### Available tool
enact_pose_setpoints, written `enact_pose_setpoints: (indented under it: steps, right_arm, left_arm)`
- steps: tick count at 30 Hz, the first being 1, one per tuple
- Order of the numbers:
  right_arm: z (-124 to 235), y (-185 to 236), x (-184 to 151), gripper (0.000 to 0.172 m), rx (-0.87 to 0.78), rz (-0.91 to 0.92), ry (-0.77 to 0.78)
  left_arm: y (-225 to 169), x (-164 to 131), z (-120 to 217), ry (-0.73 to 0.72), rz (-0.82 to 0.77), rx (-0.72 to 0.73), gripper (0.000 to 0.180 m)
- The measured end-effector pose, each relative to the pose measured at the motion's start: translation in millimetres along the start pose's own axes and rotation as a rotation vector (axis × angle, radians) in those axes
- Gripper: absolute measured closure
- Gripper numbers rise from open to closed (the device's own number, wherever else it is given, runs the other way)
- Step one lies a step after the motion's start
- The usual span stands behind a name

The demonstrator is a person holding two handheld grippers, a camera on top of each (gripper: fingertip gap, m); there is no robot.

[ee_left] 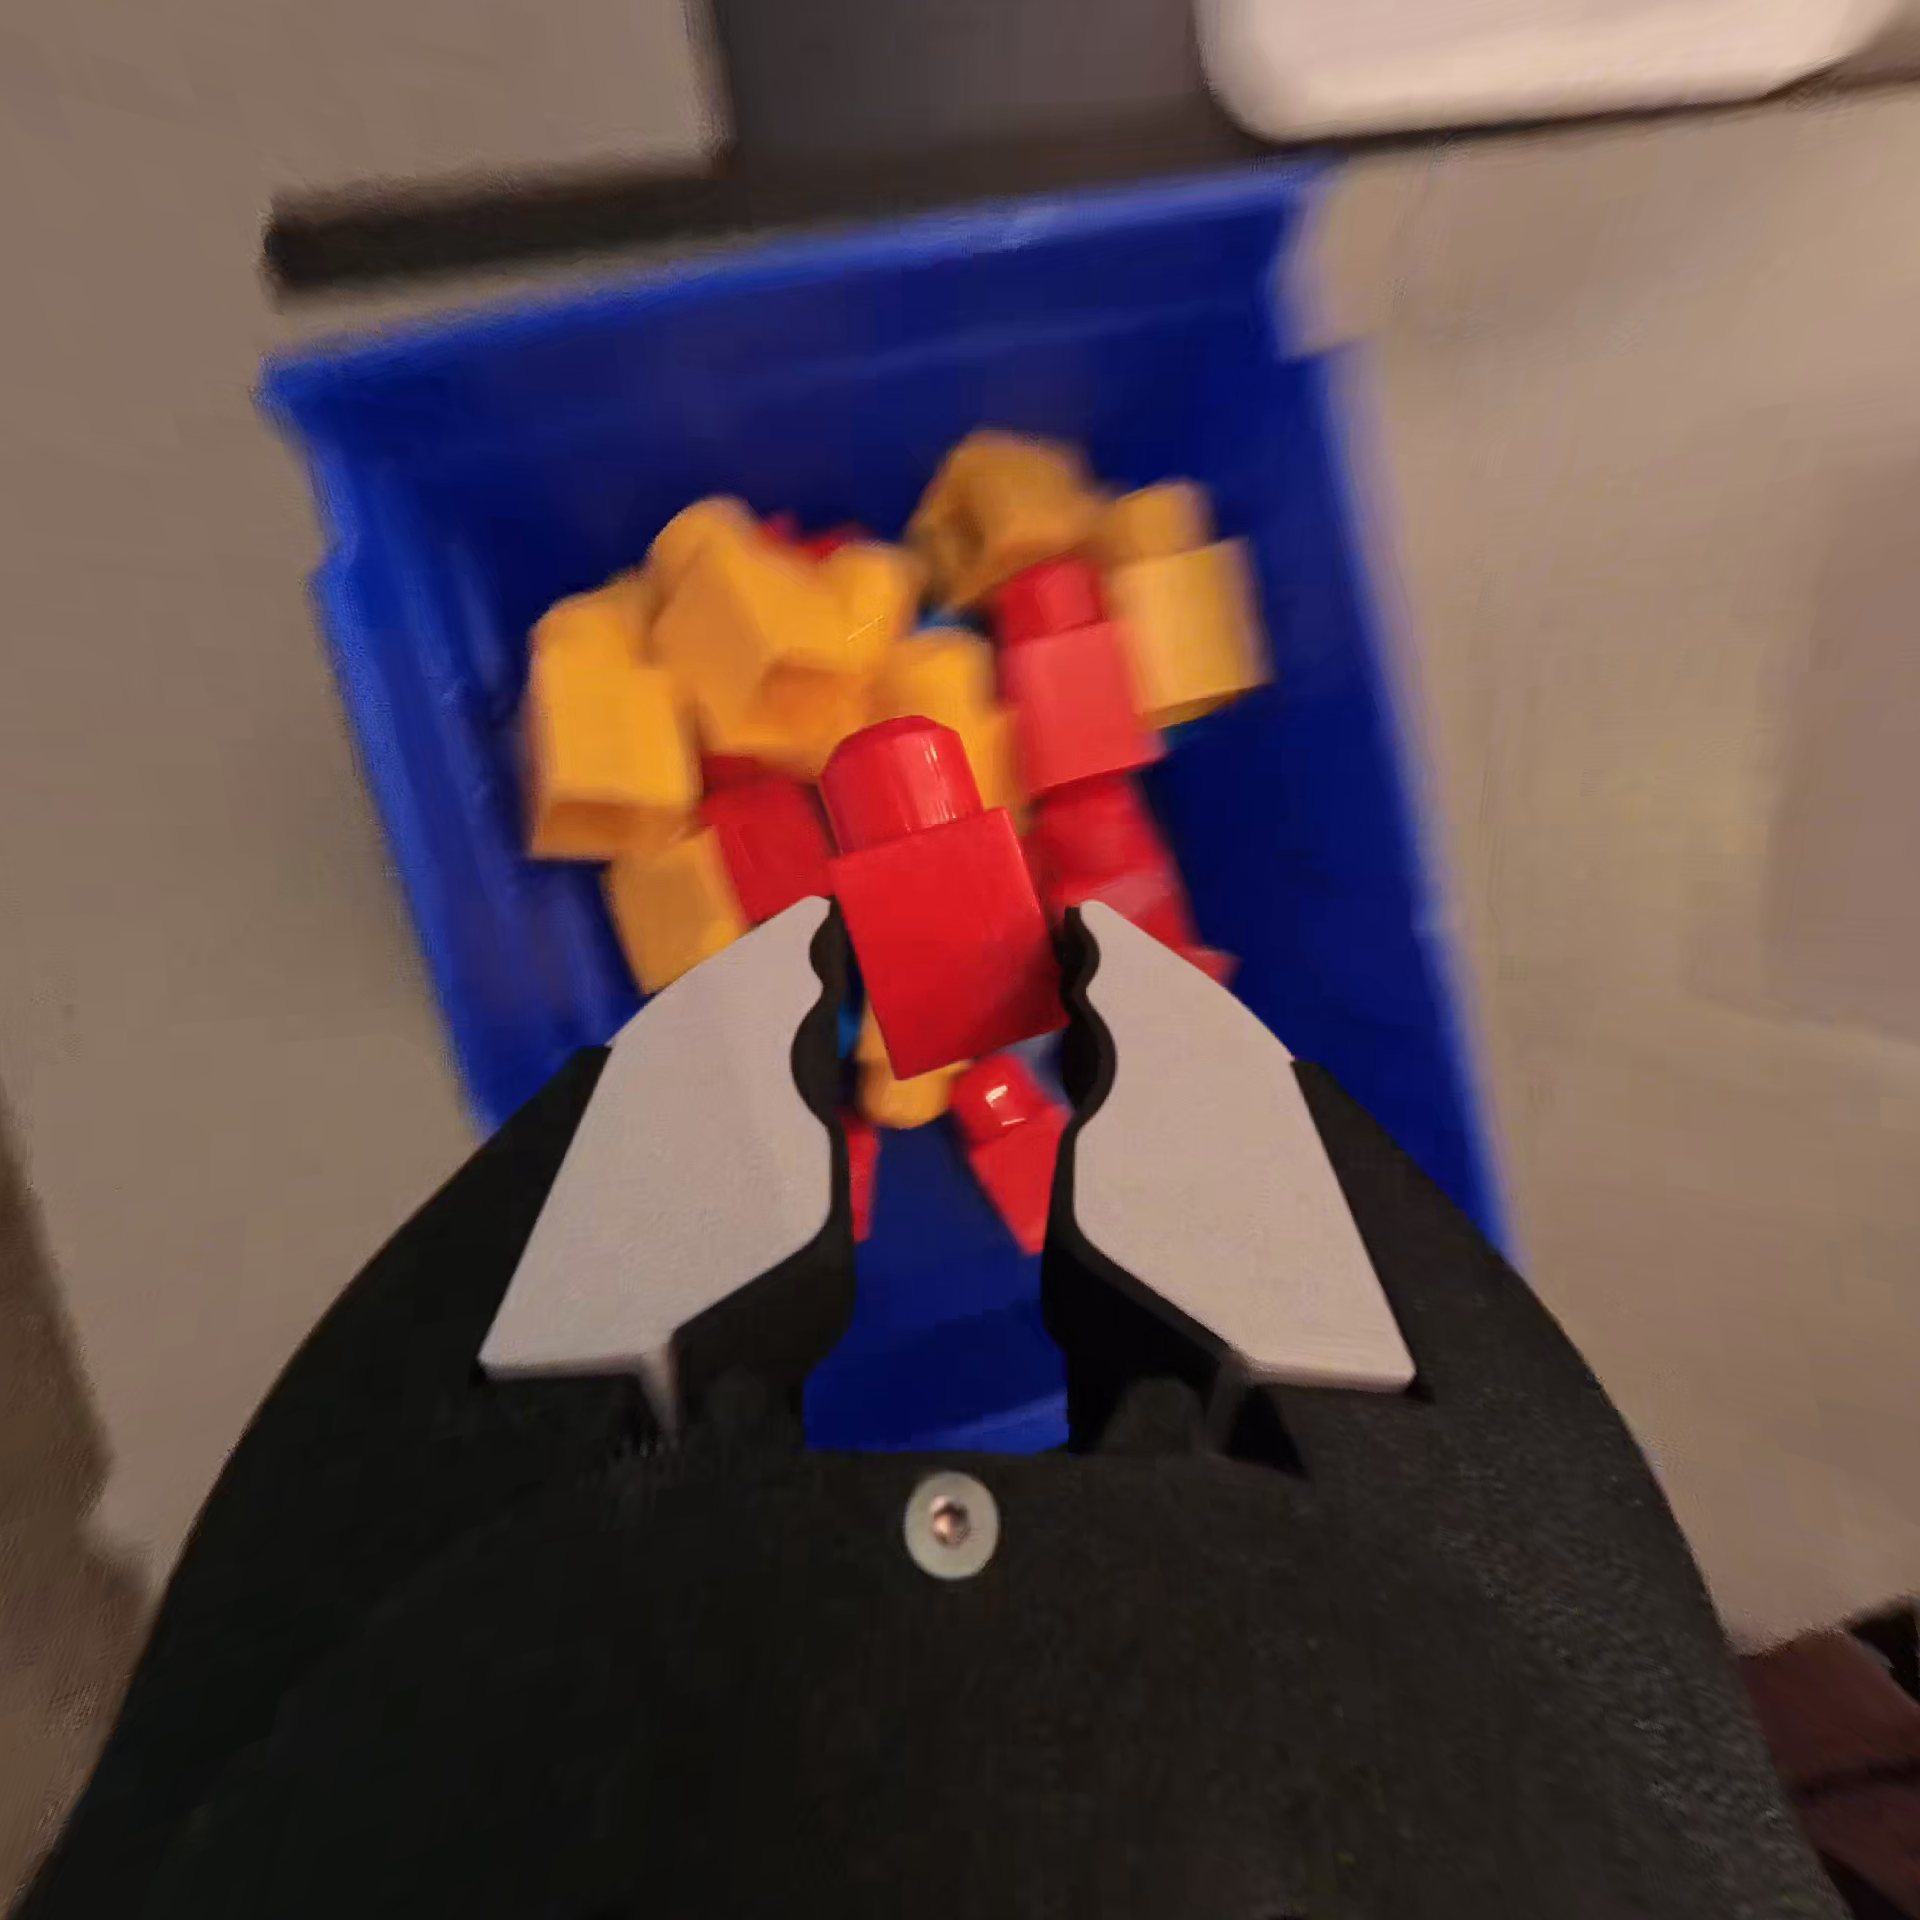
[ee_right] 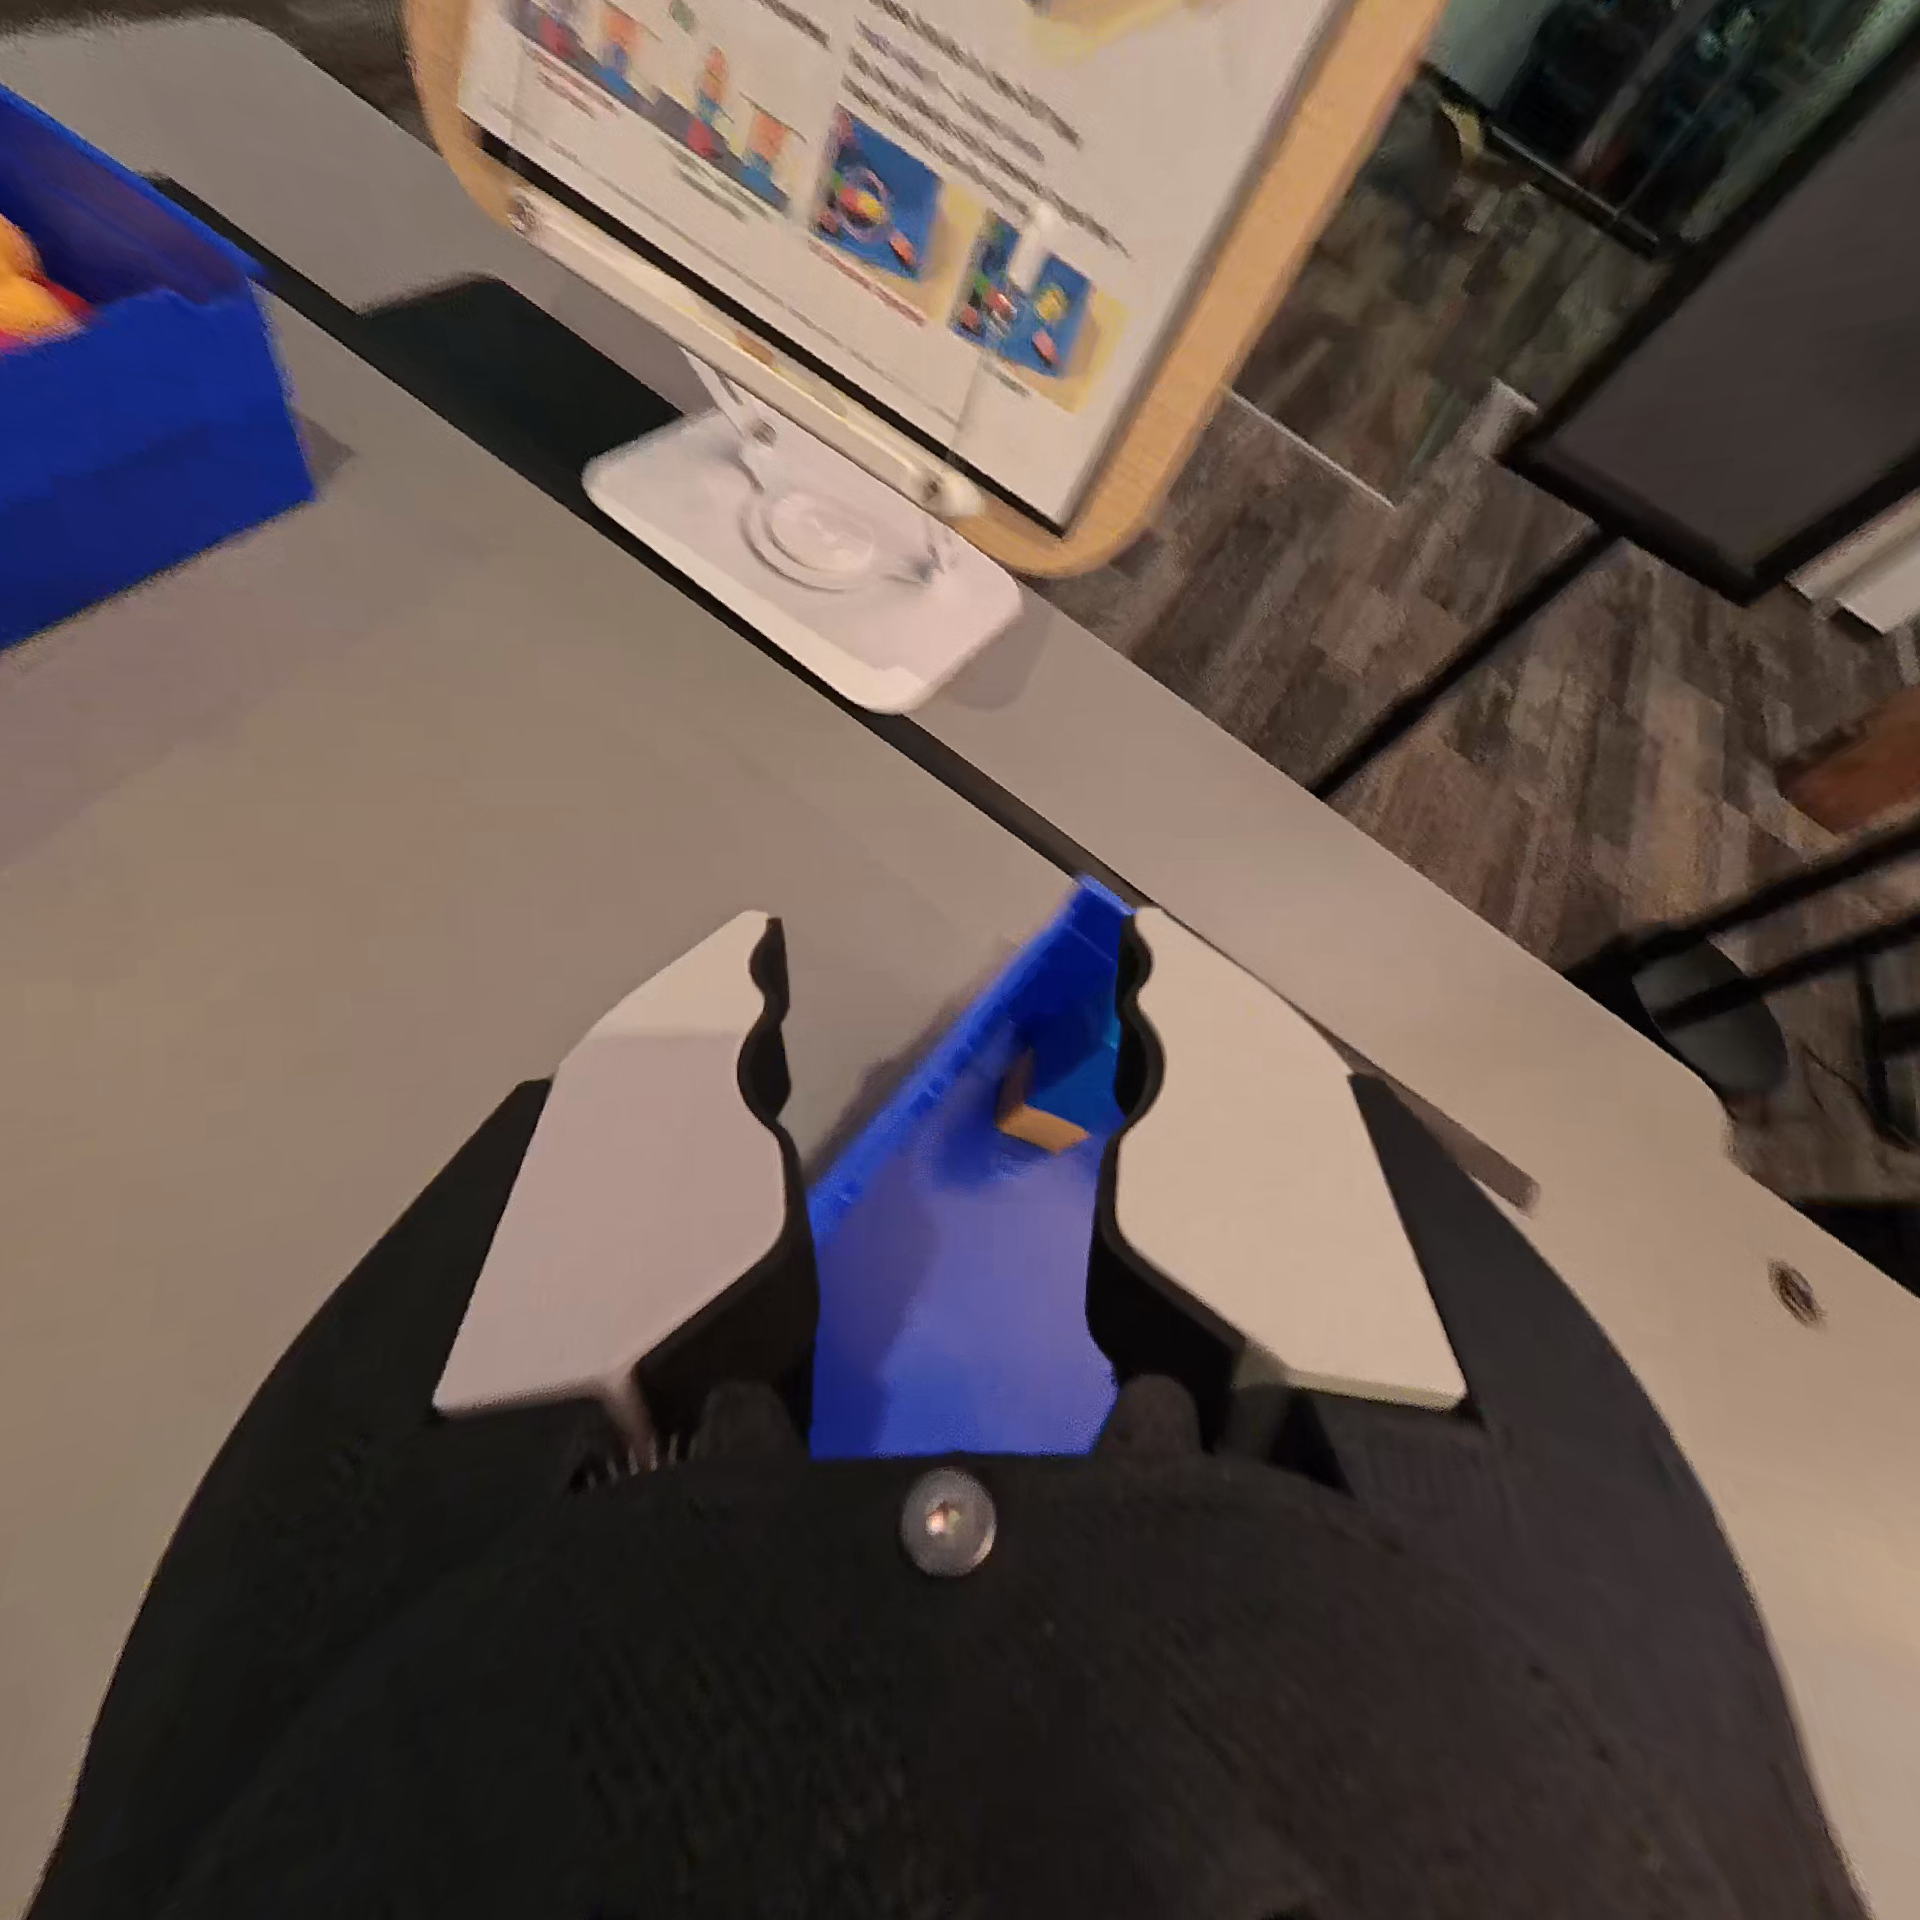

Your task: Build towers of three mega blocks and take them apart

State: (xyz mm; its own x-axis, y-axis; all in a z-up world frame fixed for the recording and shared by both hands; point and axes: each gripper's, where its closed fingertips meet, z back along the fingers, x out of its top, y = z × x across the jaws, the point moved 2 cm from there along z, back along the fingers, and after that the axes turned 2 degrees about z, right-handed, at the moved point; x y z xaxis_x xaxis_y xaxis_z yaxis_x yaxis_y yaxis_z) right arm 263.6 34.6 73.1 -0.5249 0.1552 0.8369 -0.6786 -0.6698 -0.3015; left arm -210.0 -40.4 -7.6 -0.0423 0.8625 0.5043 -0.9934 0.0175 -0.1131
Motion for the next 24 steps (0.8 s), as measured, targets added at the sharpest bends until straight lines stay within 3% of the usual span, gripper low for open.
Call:
enact_pose_setpoints:
  steps: [1, 3, 6, 8, 11, 15, 17, 19, 22, 24]
  right_arm:
    - [-1, 16, 11, 0.111, 0.072, -0.001, -0.059]
    - [2, 59, 39, 0.111, 0.299, -0.034, -0.221]
    - [22, 129, 79, 0.111, 0.74, -0.166, -0.483]
    - [34, 158, 95, 0.111, 0.953, -0.279, -0.603]
    - [39, 183, 102, 0.113, 1.131, -0.396, -0.669]
    - [35, 199, 101, 0.117, 1.213, -0.44, -0.675]
    - [35, 198, 99, 0.139, 1.228, -0.44, -0.687]
    - [28, 195, 96, 0.139, 1.19, -0.432, -0.645]
    - [14, 189, 83, 0.14, 1.103, -0.342, -0.52]
    - [-15, 190, 48, 0.14, 0.96, -0.189, -0.215]
  left_arm:
    - [-25, 10, 16, -0.097, -0.064, -0.111, 0.141]
    - [-89, 24, 54, -0.274, -0.224, -0.39, 0.141]
    - [-178, 11, 98, -0.368, -0.478, -0.745, 0.141]
    - [-223, -2, 116, -0.414, -0.632, -0.891, 0.142]
    - [-264, -16, 127, -0.438, -0.735, -1.0, 0.142]
    - [-286, -27, 118, -0.38, -0.784, -1.035, 0.142]
    - [-289, -27, 113, -0.36, -0.773, -1.035, 0.143]
    - [-284, -24, 106, -0.351, -0.751, -0.986, 0.144]
    - [-250, -26, 86, -0.253, -0.777, -0.765, 0.122]
    - [-204, -31, 67, -0.151, -0.763, -0.532, 0.127]
